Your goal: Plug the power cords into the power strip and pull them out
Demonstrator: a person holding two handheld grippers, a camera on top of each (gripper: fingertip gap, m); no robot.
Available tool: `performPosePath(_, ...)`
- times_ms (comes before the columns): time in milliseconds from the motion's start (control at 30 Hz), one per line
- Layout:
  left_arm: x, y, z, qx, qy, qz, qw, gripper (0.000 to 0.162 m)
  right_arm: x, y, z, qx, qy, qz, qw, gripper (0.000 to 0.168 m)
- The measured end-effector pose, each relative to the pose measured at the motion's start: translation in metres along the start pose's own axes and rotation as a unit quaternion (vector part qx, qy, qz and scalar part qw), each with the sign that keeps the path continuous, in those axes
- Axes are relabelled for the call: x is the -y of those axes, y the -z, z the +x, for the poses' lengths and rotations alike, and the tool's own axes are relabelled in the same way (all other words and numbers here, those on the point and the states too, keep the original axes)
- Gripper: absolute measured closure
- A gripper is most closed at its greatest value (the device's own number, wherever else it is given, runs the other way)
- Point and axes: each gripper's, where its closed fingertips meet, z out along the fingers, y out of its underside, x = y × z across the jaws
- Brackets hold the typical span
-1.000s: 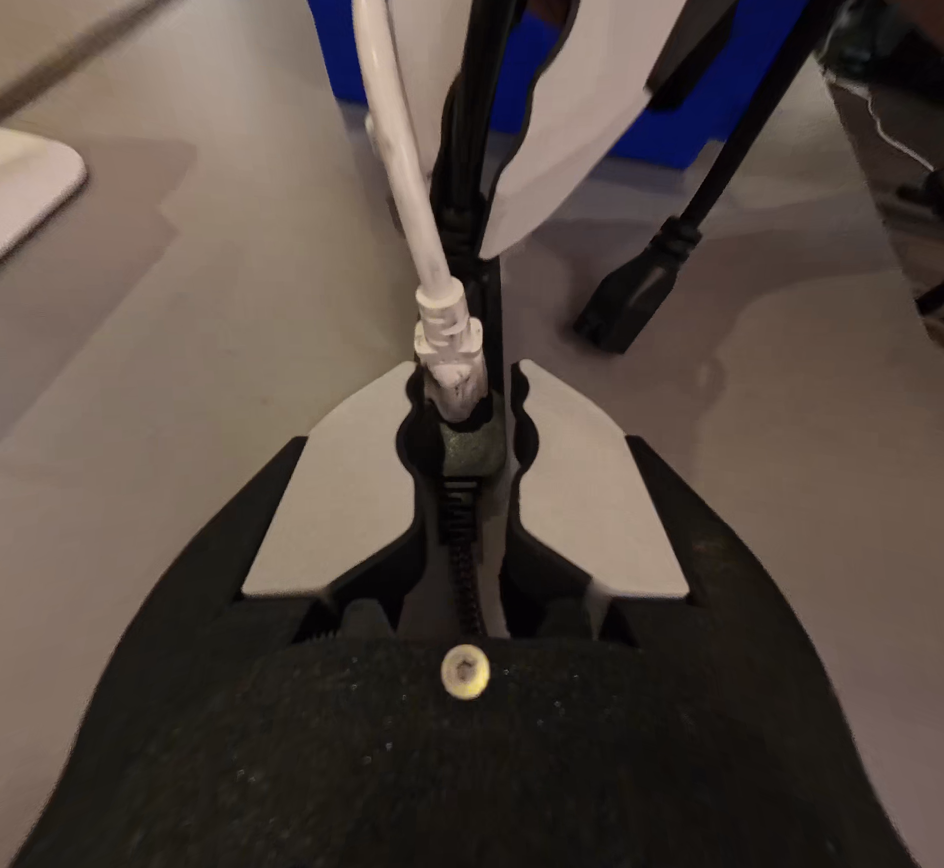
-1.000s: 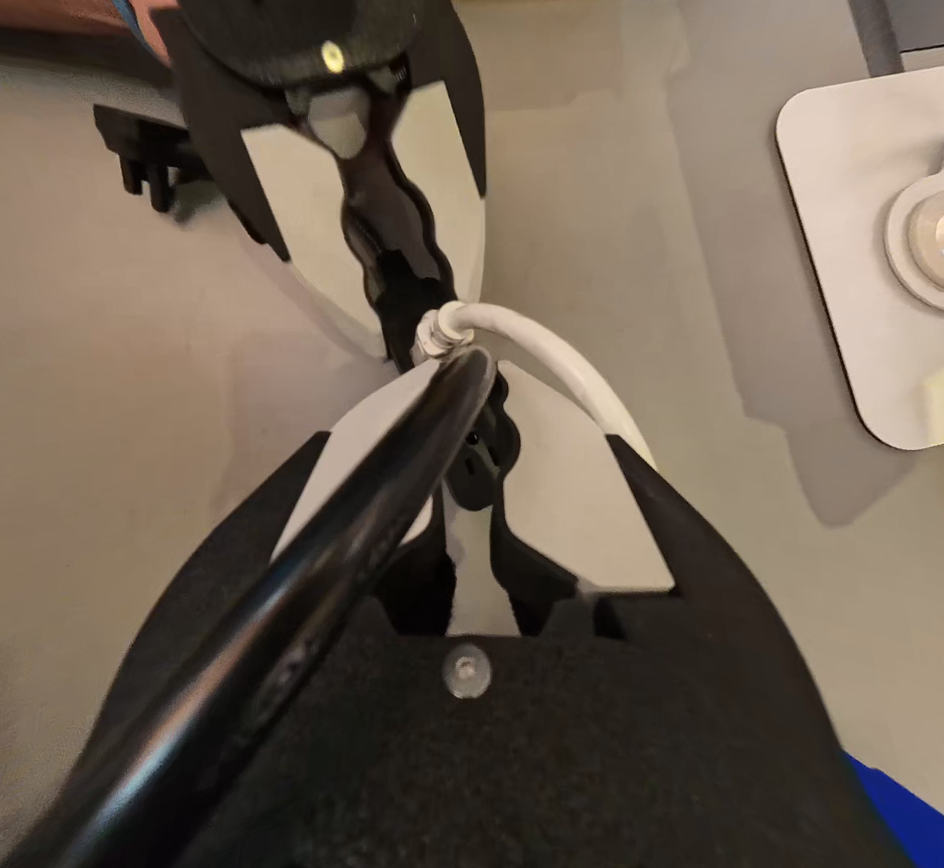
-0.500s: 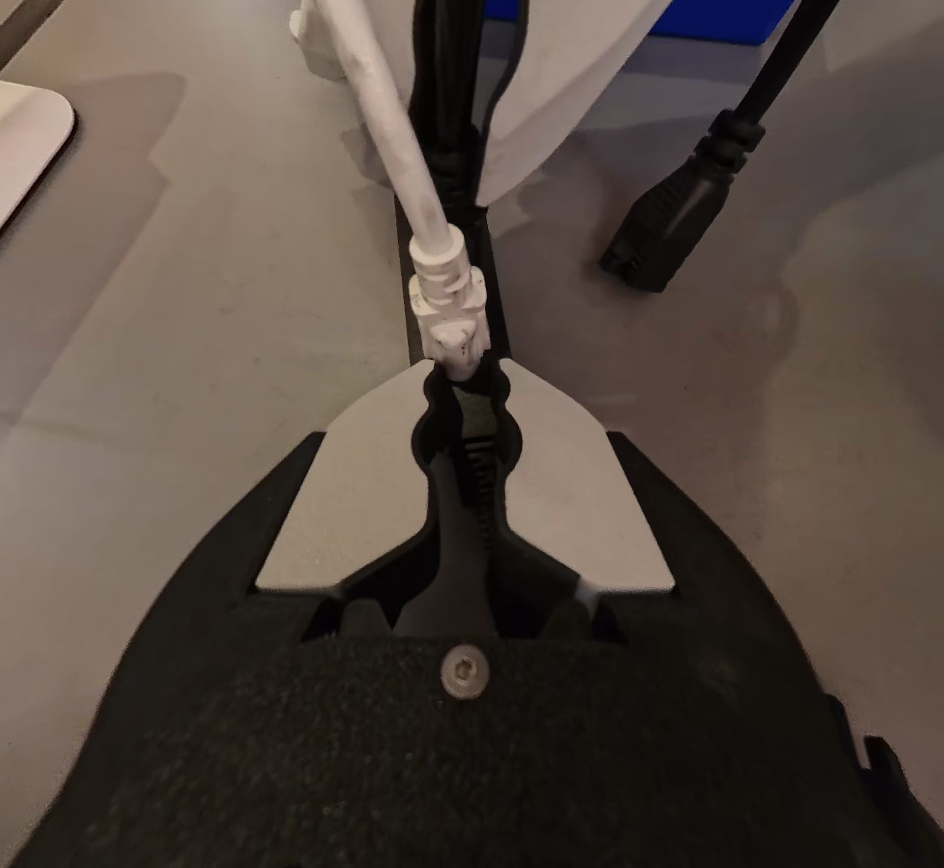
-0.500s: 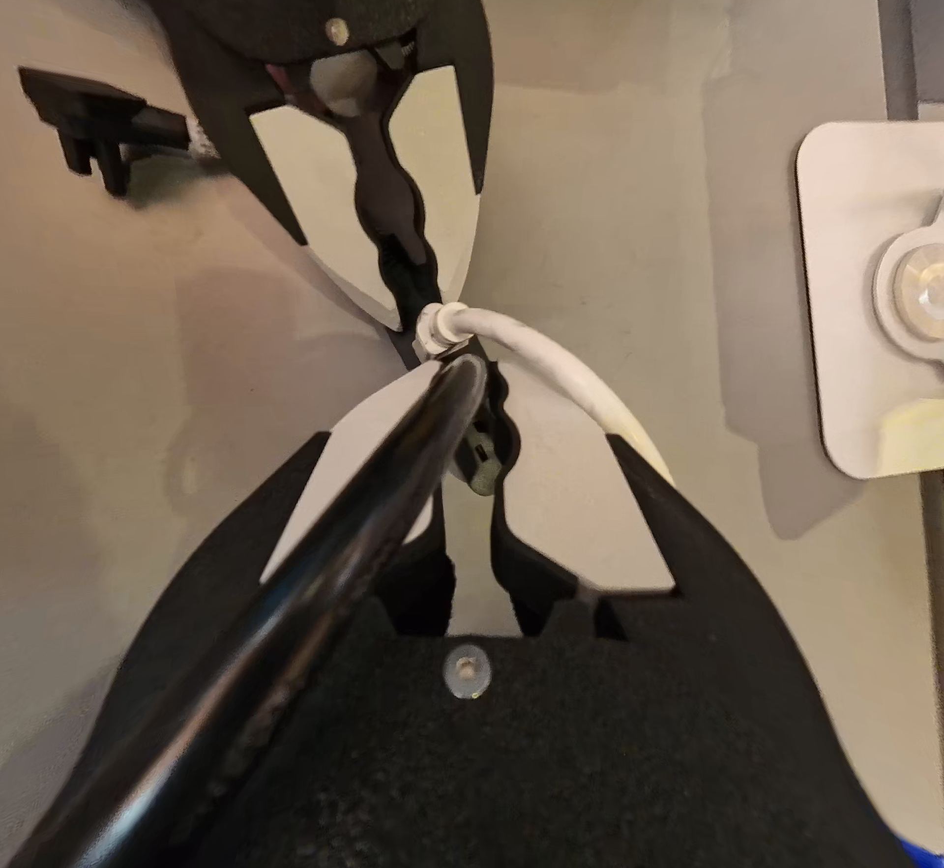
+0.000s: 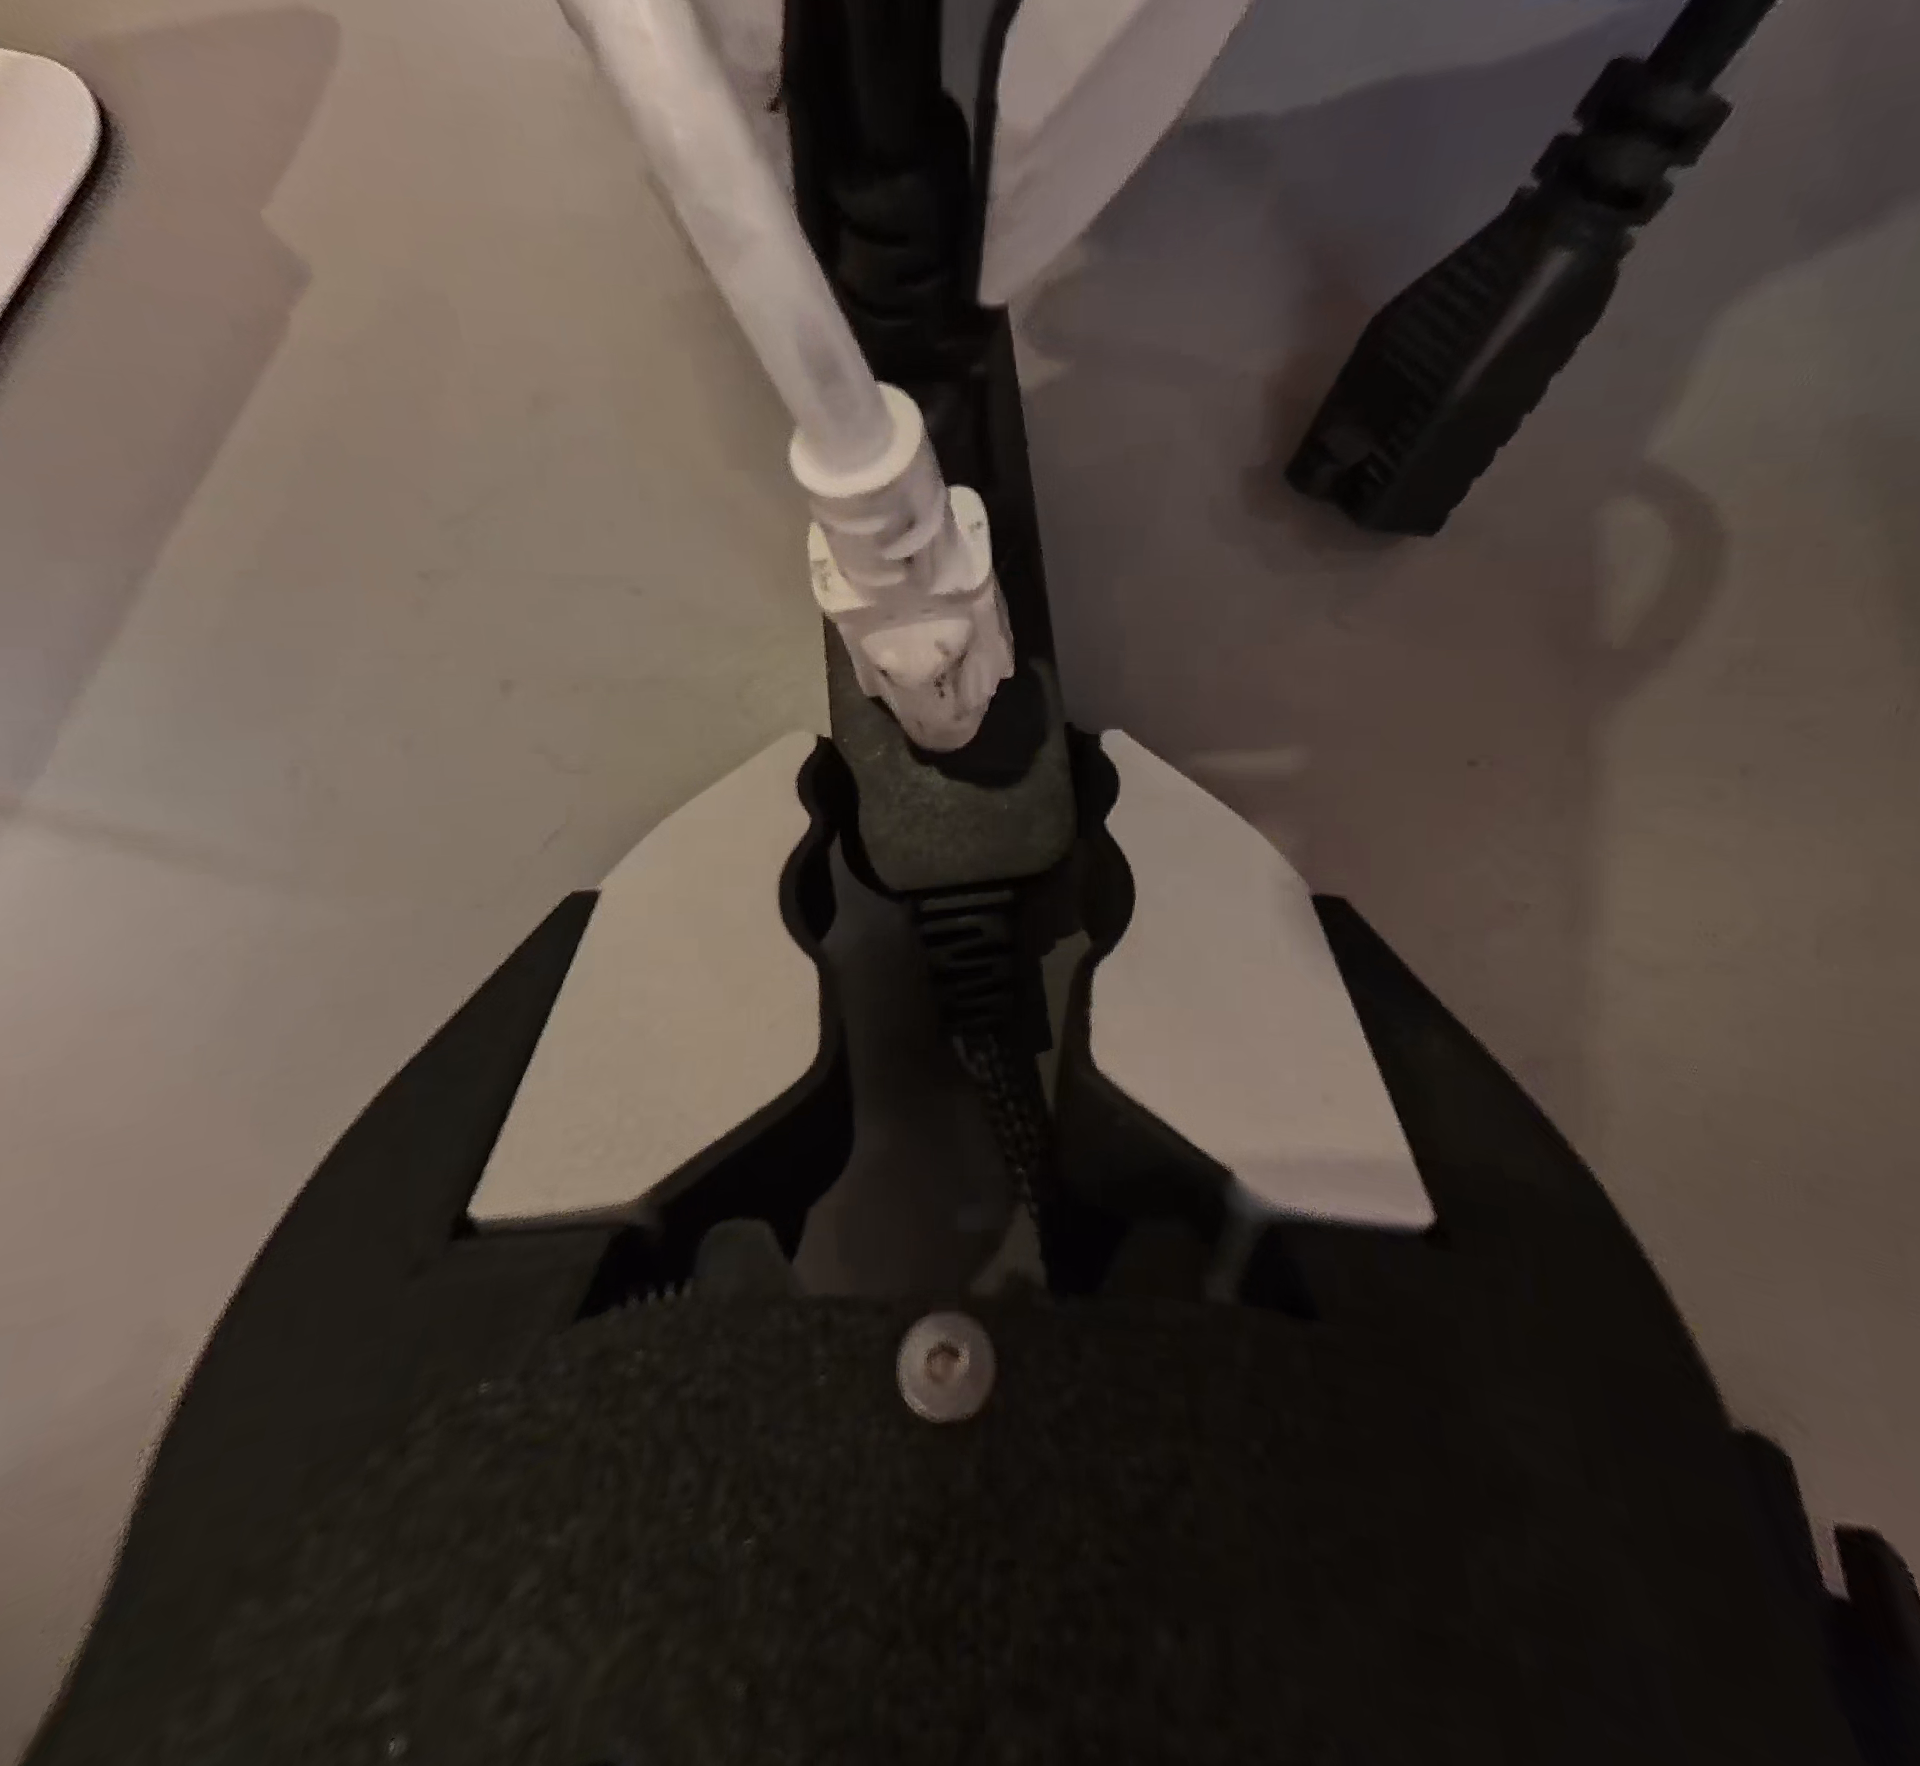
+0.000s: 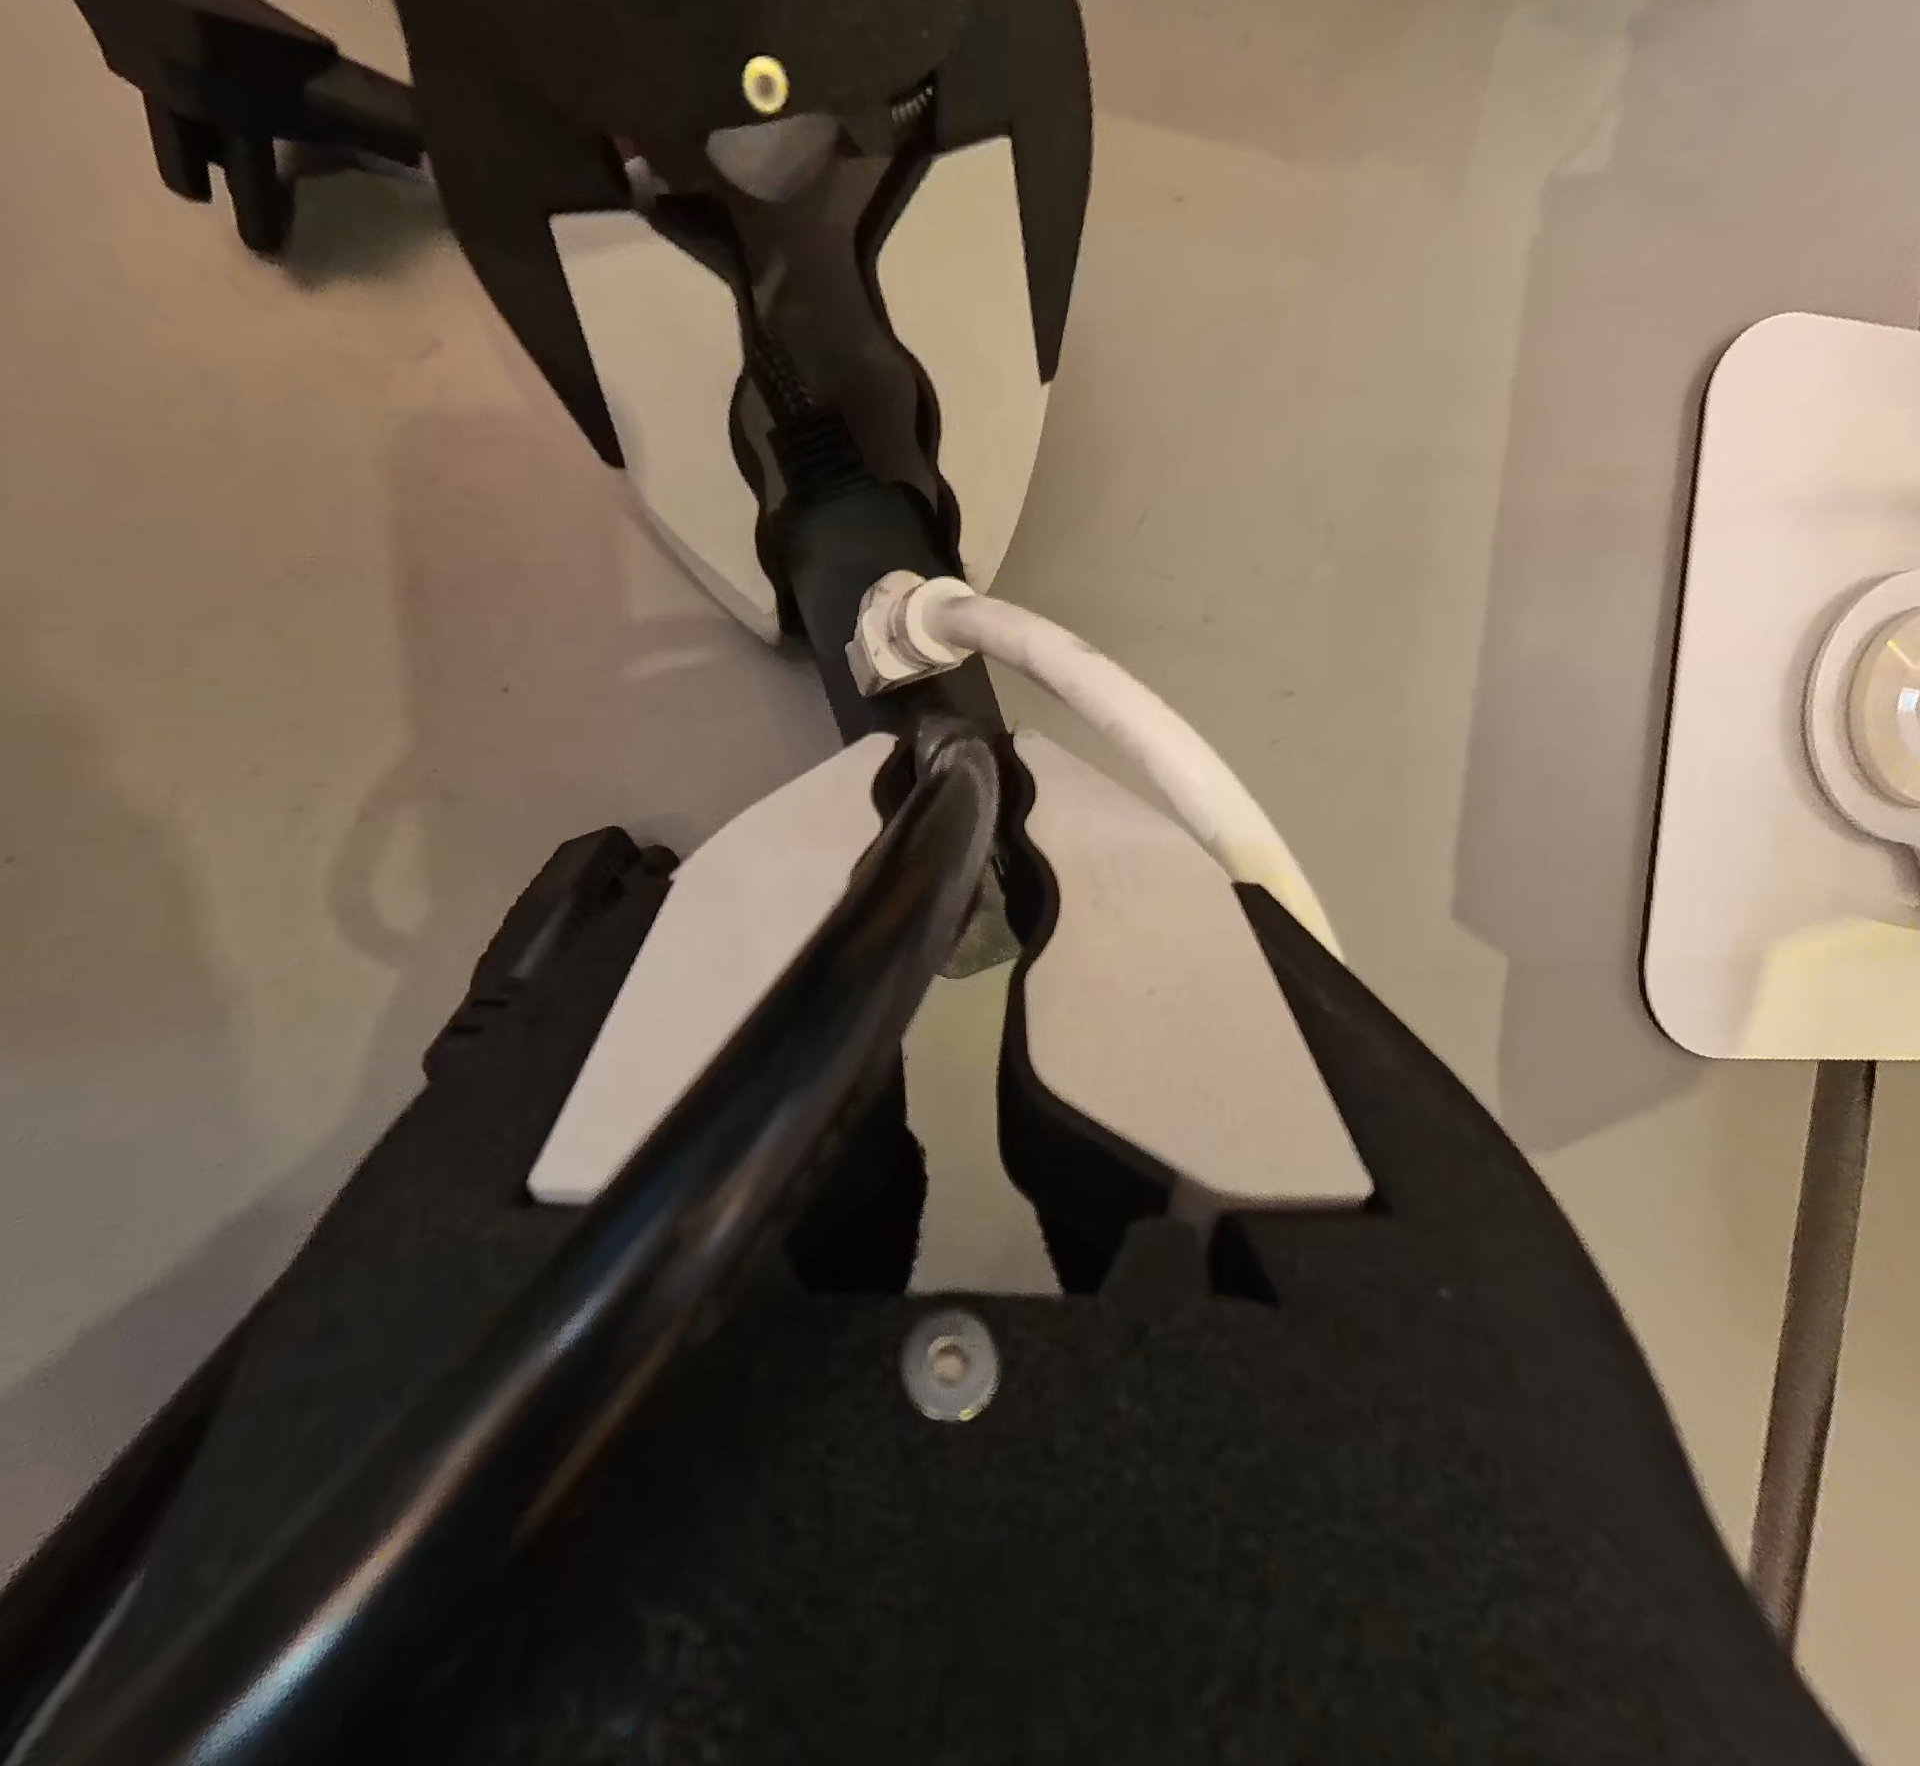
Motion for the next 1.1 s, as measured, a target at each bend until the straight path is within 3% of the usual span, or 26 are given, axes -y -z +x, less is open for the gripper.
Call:
performPosePath(367, 0.0005, 0.0014, 0.0006, -0.034, -0.010, 0.021, 0.999, 0.118, 0.0011, -0.0004, -0.0005, 0.021, 0.073, -0.051, 0.996, 0.152)
performPosePath(633, 0.0014, 0.0006, 0.0010, -0.036, -0.013, 0.026, 0.999, 0.118, -0.0049, -0.0012, -0.0019, 0.059, 0.063, -0.139, 0.987, 0.153)
performPosePath(1100, 0.0013, -0.0004, 0.0012, -0.021, -0.030, 0.024, 0.999, 0.118, -0.0072, -0.0026, -0.0060, 0.059, 0.043, -0.166, 0.983, 0.153)
